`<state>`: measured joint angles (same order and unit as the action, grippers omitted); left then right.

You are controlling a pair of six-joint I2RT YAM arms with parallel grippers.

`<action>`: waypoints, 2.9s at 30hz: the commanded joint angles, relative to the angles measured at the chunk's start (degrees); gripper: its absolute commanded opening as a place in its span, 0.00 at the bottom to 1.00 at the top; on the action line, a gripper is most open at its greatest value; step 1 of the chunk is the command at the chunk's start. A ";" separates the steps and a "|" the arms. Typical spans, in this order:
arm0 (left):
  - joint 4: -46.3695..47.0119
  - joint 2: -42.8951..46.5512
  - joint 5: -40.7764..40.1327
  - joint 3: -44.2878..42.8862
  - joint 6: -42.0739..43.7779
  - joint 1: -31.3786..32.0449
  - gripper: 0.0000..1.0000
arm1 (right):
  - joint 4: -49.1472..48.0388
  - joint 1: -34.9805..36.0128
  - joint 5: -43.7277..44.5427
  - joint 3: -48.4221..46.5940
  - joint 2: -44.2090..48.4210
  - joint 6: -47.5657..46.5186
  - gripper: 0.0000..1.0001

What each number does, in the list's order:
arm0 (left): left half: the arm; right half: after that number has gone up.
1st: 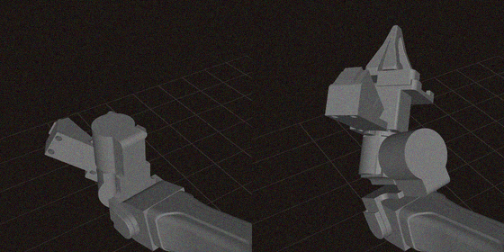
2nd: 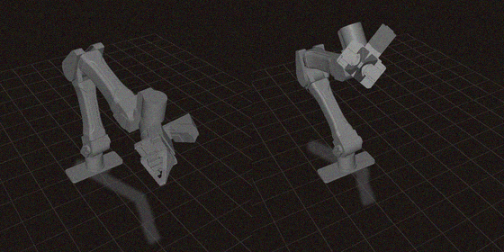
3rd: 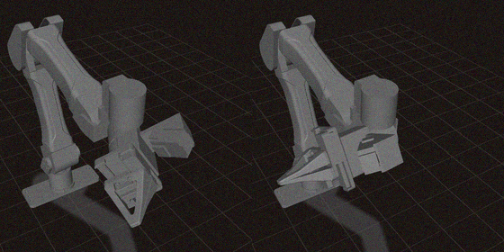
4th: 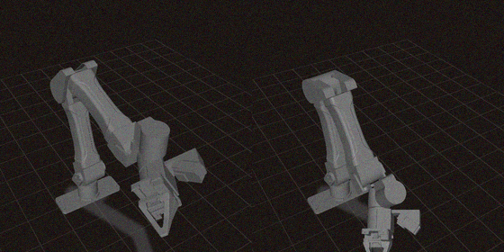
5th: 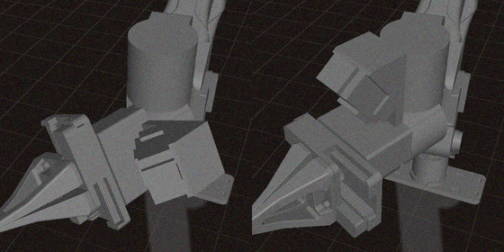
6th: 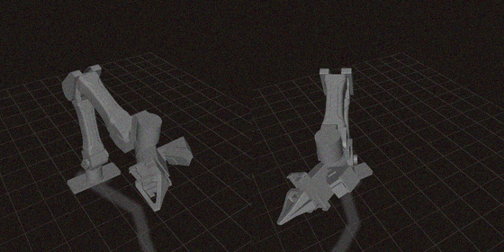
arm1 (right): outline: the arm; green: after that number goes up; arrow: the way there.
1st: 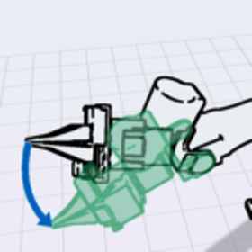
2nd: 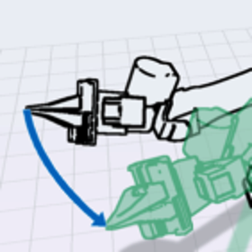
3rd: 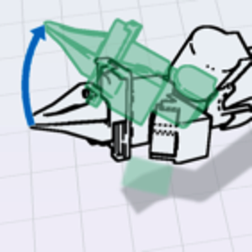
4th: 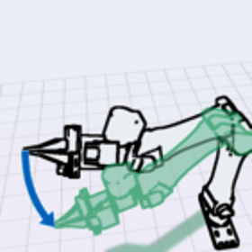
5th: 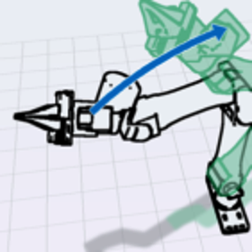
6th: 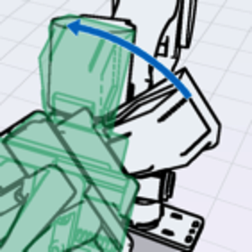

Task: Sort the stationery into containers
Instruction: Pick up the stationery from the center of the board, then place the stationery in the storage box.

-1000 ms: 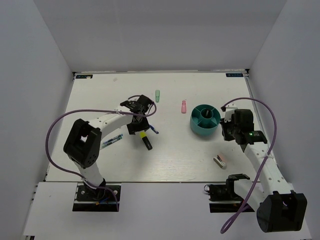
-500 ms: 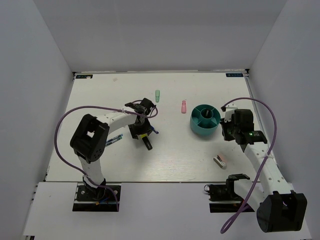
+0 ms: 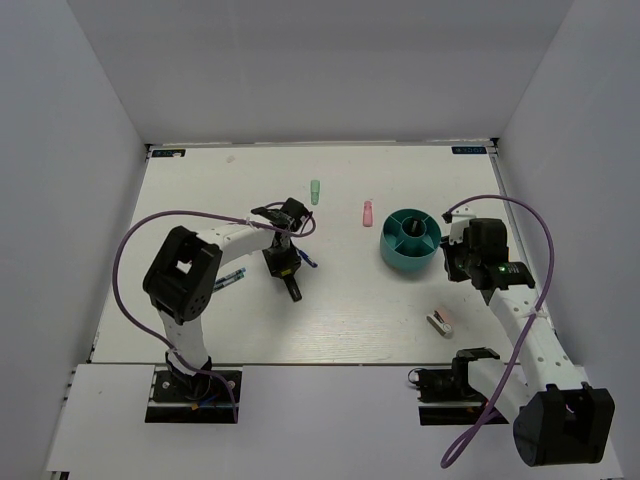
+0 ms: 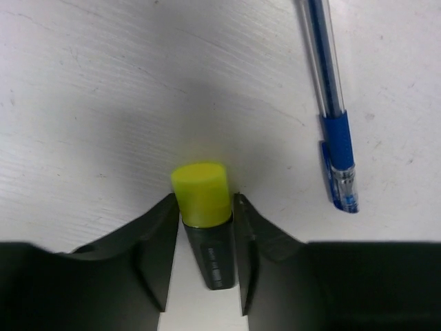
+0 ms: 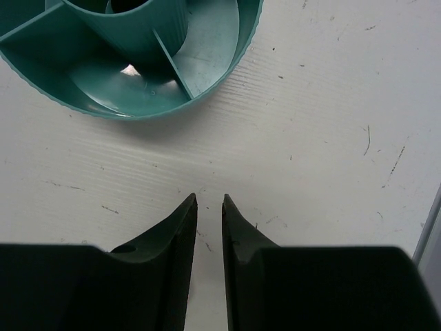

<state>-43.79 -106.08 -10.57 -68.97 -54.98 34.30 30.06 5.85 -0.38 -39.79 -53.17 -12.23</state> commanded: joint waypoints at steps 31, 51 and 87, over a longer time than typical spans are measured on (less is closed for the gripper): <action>58.70 1.43 -4.03 -14.26 40.39 20.19 0.00 | -8.71 -0.31 12.07 2.44 6.23 2.21 0.00; 58.55 -14.41 0.64 -31.14 39.25 21.68 0.00 | -9.68 0.13 14.00 2.79 7.11 1.68 0.00; 59.18 -12.23 -0.86 -23.93 40.30 22.12 0.80 | -9.67 -0.05 13.65 2.79 7.55 1.86 0.00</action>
<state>15.77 -122.58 -11.18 -92.29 -15.68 56.10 22.44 5.69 12.95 -37.58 -46.48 -10.72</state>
